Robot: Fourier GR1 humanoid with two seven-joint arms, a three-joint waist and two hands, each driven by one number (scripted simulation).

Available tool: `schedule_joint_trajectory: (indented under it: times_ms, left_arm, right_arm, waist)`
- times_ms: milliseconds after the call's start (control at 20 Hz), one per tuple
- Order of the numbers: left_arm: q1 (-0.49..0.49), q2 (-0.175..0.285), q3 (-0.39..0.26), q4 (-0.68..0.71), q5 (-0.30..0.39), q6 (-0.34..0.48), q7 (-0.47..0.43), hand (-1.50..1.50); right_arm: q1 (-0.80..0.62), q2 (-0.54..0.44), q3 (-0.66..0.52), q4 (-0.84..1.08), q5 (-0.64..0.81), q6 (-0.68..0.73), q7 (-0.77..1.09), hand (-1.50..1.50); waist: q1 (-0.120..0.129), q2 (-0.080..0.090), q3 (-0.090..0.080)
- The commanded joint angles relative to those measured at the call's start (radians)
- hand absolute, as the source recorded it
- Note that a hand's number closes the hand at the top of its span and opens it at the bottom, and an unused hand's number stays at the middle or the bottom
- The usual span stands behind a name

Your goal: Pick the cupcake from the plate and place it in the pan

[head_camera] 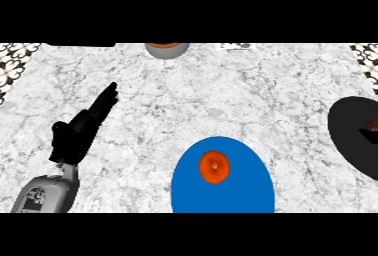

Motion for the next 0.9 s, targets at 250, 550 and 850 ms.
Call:
schedule_joint_trajectory:
  times_ms: [250,550,850]
  left_arm:
    - [0.039,0.010,0.011,0.005,0.010,-0.025,-0.044,0.00]
    - [0.024,-0.013,-0.003,-0.027,-0.009,0.002,-0.007,0.00]
    - [0.027,-0.009,0.011,0.002,-0.008,-0.008,-0.002,0.00]
  right_arm:
    - [-0.031,-0.008,-0.236,-0.006,-0.238,0.066,-0.279,-1.50]
    - [0.023,-0.070,-0.368,0.041,-0.388,0.322,-0.393,-1.50]
    - [0.131,-0.066,-0.402,0.087,-0.433,0.496,-0.574,-1.50]
  waist:
    - [0.003,0.003,0.004]
    - [-0.014,-0.003,0.002]
    - [-0.017,-0.004,0.001]
